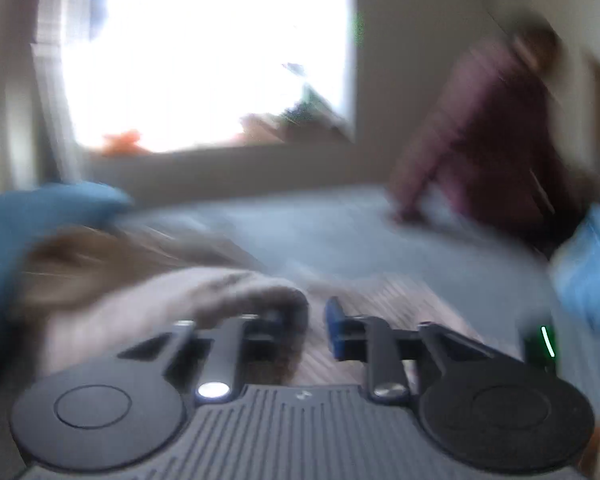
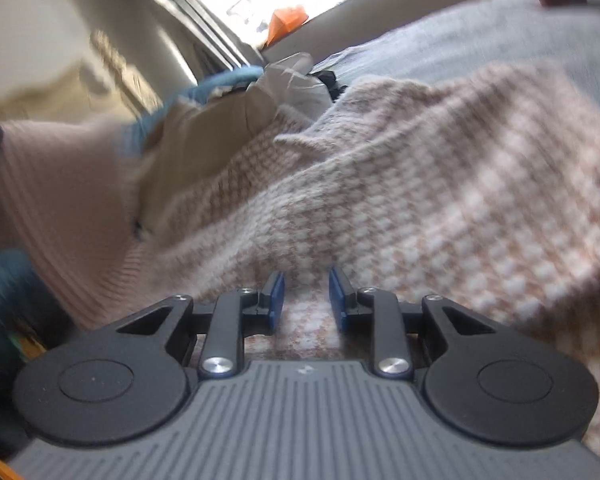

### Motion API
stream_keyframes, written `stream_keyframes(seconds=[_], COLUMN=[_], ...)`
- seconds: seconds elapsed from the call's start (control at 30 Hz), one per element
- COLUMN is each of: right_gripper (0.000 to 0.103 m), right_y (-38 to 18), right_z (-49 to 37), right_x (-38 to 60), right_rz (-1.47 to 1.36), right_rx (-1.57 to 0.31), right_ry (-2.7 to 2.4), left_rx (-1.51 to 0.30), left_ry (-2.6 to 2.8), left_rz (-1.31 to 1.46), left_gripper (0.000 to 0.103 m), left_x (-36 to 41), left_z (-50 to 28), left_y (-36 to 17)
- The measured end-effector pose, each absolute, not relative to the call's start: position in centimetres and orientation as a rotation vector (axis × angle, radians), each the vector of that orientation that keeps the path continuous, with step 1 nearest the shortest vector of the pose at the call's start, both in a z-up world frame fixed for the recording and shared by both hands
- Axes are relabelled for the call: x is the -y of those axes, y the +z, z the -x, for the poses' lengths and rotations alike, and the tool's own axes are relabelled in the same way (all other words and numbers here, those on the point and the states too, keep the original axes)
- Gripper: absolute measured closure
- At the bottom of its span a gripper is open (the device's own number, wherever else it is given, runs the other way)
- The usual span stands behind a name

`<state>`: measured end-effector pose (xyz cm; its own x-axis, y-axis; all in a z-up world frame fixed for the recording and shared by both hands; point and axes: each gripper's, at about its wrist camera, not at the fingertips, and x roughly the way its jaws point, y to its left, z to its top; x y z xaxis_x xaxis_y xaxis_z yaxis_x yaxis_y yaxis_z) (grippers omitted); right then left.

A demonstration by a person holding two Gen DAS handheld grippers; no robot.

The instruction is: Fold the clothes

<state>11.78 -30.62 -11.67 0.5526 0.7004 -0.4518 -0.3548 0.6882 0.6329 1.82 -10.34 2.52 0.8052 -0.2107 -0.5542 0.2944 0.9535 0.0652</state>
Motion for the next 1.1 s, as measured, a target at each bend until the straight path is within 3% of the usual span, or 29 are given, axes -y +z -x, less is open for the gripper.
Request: stream_keyframes(seconds=[0.03,0.2,0.37,0.47,0.57,0.73,0.87,0.93,0.97,1.03,1.1], right_gripper=[0.080,0.080,0.079,0.071,0.059,0.038,0.034,0.040,0.058,0.081,0.082], right_y=[-11.9,-13.3,-12.6,-11.2,-8.0,-3.4,-4.5,-5.7,-5.8,-4.4,-2.5], right_z=[-11.7,-11.4,-11.0,-10.6,-9.5,-6.3,-5.0,-5.8,-6.4,-6.9,-7.1], right_x=[31.4,34.9,35.5,35.8,33.9,24.1,16.6,14.8,15.0,16.9,19.9], right_rz=[-0.557,-0.759,-0.720,-0.687,-0.493,0.060,0.444,0.523,0.504,0.390,0.231], right_rx=[-0.757,-0.791,-0.800,-0.777,-0.693,-0.531,-0.466,-0.476,-0.486,-0.471,-0.434], right_ry=[0.654,0.645,0.641,0.598,0.620,0.737,0.706,0.654,0.641,0.610,0.555], left_rx=[-0.628,-0.782,-0.789,-0.757,-0.736,-0.783,-0.805,-0.802,-0.798,-0.794,-0.784], left_ry=[-0.297,-0.375,-0.339,-0.286,-0.194,-0.058,-0.025,-0.023,-0.022,-0.028,-0.036], left_rz=[-0.173,-0.191,-0.138,-0.148,-0.156,-0.116,-0.113,-0.138,-0.142,-0.129,-0.119], left_gripper=[0.048,0.047,0.043,0.040,0.039,0.039,0.039,0.039,0.039,0.039,0.039], left_x=[11.7,12.1,8.4,6.2,3.6,0.6,0.3,0.5,0.5,0.3,-0.1], left_z=[-1.8,-1.1,-1.3,-0.3,0.5,0.6,0.6,0.7,0.9,1.1,1.1], left_y=[0.8,-5.8,-6.5,-5.9,-6.5,-7.9,-8.9,-9.3,-9.3,-9.0,-9.0])
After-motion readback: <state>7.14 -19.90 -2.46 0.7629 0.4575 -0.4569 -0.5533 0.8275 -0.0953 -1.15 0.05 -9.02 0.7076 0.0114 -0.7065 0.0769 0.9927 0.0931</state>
